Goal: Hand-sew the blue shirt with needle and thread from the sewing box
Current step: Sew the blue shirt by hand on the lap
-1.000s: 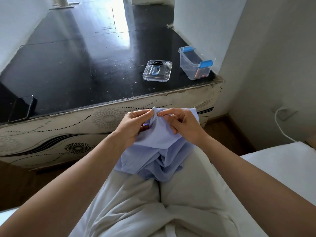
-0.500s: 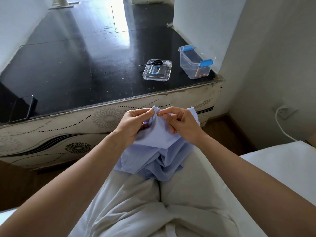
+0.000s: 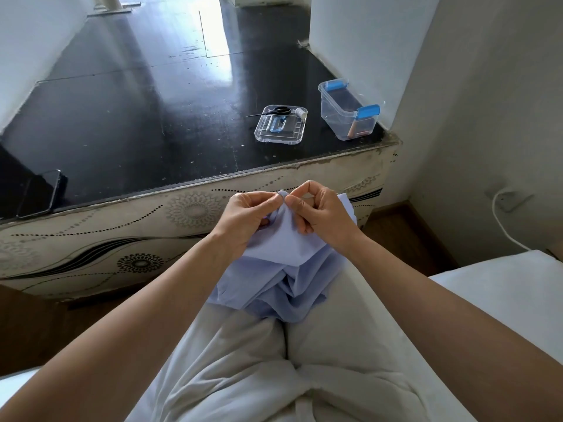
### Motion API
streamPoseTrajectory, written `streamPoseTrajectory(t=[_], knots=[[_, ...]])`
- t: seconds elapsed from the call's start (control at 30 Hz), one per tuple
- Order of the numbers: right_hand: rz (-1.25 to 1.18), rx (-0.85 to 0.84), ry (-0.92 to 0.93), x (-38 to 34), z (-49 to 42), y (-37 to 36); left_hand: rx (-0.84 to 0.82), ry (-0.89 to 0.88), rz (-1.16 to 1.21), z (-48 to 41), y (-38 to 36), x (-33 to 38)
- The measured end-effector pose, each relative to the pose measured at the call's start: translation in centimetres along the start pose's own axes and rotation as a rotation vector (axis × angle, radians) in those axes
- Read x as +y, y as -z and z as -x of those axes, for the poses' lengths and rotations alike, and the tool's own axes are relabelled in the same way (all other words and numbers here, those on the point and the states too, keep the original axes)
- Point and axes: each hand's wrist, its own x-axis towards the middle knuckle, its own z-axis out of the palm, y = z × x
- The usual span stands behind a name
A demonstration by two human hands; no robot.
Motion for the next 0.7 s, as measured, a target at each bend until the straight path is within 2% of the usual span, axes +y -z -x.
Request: streamPoseTrajectory(t=[0.27,0.37,0.43,0.7], knots=[[-0.061,-0.002,-0.088,-0.2,0.0,-0.1,-0.025,0.032,-0.048,0.1,-0.7,0.0],[-0.105,0.003,-0.153,-0.4,0.0,0.1,0.037,0.012,-0.014,-0.2,-0.5,0.2],[-0.034,0.012,-0.174,-0.4,0.2,0.7,0.106,0.004,-0.012,-0.4,-0.3,0.2],[0.283,0.058,0.031,-0.1,0.1,1.4,0.240,-0.048,-0.059,-0.4,-1.0,0.3]])
